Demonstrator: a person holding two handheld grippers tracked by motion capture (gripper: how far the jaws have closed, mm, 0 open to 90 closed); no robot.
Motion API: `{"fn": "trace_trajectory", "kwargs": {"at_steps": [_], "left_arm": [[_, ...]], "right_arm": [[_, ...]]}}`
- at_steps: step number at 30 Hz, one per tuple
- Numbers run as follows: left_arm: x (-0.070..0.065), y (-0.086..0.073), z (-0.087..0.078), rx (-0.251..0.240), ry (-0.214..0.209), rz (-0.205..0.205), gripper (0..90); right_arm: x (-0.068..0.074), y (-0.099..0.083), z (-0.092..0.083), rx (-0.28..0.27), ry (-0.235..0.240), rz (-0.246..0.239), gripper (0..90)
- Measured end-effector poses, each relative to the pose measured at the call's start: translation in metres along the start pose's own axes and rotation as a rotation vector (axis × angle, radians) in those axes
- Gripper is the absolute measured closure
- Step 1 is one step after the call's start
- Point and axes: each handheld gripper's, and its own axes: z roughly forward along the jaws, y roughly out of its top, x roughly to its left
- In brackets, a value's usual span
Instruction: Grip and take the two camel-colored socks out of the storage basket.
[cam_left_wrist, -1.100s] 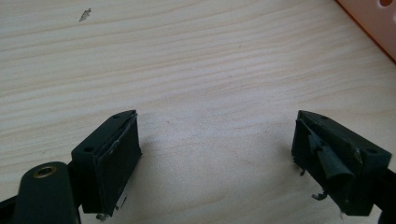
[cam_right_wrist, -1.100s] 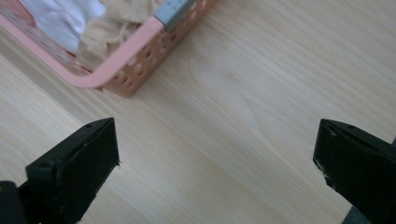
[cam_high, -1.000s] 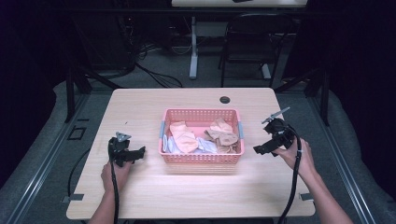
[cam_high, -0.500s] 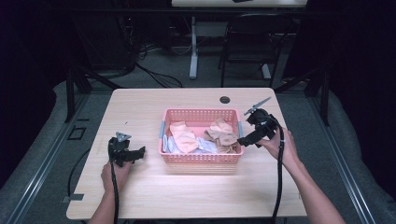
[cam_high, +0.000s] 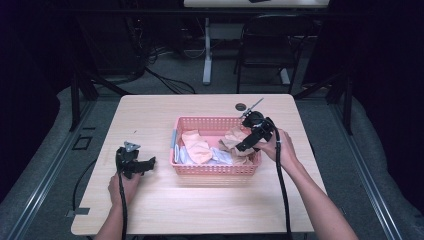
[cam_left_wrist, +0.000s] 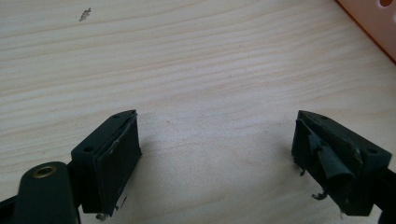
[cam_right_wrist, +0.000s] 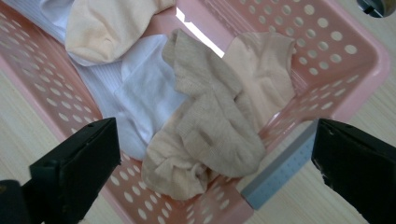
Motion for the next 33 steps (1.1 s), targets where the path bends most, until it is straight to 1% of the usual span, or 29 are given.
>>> {"fn": "trace_trajectory", "kwargs": {"at_steps": [1, 2, 3, 6, 7, 8, 9, 10, 11, 12, 13, 17, 18, 20, 21, 22, 23, 24, 25, 27, 28, 29, 31, 32, 33], "left_arm": [[0.0, 0.0, 0.0, 0.0, 0.0, 0.0, 15.0], [0.0, 0.0, 0.0, 0.0, 0.0, 0.0, 15.0], [0.0, 0.0, 0.0, 0.0, 0.0, 0.0, 15.0], [0.0, 0.0, 0.0, 0.0, 0.0, 0.0, 15.0], [0.0, 0.0, 0.0, 0.0, 0.0, 0.0, 15.0], [0.0, 0.0, 0.0, 0.0, 0.0, 0.0, 14.9], [0.0, 0.0, 0.0, 0.0, 0.0, 0.0, 15.0], [0.0, 0.0, 0.0, 0.0, -0.001, 0.0, 15.0], [0.0, 0.0, 0.0, 0.0, 0.0, 0.0, 14.9], [0.0, 0.0, 0.0, 0.0, 0.0, 0.0, 14.9], [0.0, 0.0, 0.0, 0.0, 0.0, 0.0, 15.0], [0.0, 0.0, 0.0, 0.0, 0.0, 0.0, 15.0], [0.0, 0.0, 0.0, 0.0, 0.0, -0.001, 15.0], [0.0, 0.0, 0.0, 0.0, 0.0, 0.0, 14.9], [0.0, 0.0, 0.0, 0.0, 0.0, 0.0, 14.9], [0.0, 0.0, 0.0, 0.0, 0.0, -0.001, 15.0], [0.0, 0.0, 0.0, 0.0, 0.0, -0.001, 14.9], [0.0, 0.0, 0.0, 0.0, 0.0, 0.0, 15.0], [0.0, 0.0, 0.0, 0.0, 0.0, 0.0, 15.0], [0.0, 0.0, 0.0, 0.0, 0.0, 0.0, 14.9], [0.0, 0.0, 0.0, 0.0, 0.0, 0.0, 15.0], [0.0, 0.0, 0.0, 0.0, 0.0, 0.0, 15.0], [0.0, 0.0, 0.0, 0.0, 0.0, 0.0, 15.0], [0.0, 0.0, 0.0, 0.0, 0.0, 0.0, 14.9], [0.0, 0.0, 0.0, 0.0, 0.0, 0.0, 15.0]], "right_arm": [[0.001, 0.006, 0.005, 0.02, 0.002, -0.008, 2.5], [0.001, 0.007, 0.008, 0.01, 0.004, 0.004, 2.7], [0.001, 0.007, 0.008, 0.01, 0.004, 0.004, 2.7], [0.0, 0.013, 0.022, 0.06, 0.009, 0.005, 6.6], [0.0, 0.013, 0.022, 0.06, 0.009, 0.005, 6.6], [-0.003, 0.014, 0.03, 0.087, 0.012, 0.015, 11.1], [-0.004, 0.014, 0.033, 0.094, 0.014, 0.021, 14.4], [-0.005, 0.015, 0.037, 0.109, 0.015, 0.03, 15.5], [-0.006, 0.015, 0.04, 0.127, 0.013, 0.028, 16.9], [-0.007, 0.015, 0.043, 0.136, 0.01, 0.023, 20.4], [-0.008, 0.016, 0.045, 0.147, 0.013, 0.031, 23.0], [-0.011, 0.017, 0.052, 0.158, 0.008, 0.042, 24.7], [-0.012, 0.018, 0.057, 0.182, 0.004, 0.045, 25.6], [-0.013, 0.018, 0.062, 0.196, 0.003, 0.052, 27.6], [-0.014, 0.019, 0.064, 0.218, -0.001, 0.043, 28.5], [-0.014, 0.018, 0.066, 0.214, -0.001, 0.048, 32.1], [-0.015, 0.018, 0.067, 0.229, -0.009, 0.045, 35.9], [-0.015, 0.017, 0.069, 0.214, -0.002, 0.062, 40.9], [-0.016, 0.018, 0.069, 0.229, -0.001, 0.053, 44.8], [-0.017, 0.018, 0.068, 0.238, 0.0, 0.049, 54.7], [-0.017, 0.018, 0.068, 0.238, 0.0, 0.049, 54.7], [-0.016, 0.018, 0.067, 0.226, 0.005, 0.059, 60.8], [-0.015, 0.017, 0.065, 0.217, 0.003, 0.057, 64.5], [-0.016, 0.017, 0.063, 0.22, 0.003, 0.05, 66.1], [-0.015, 0.016, 0.063, 0.191, 0.005, 0.067, 67.4]]}}
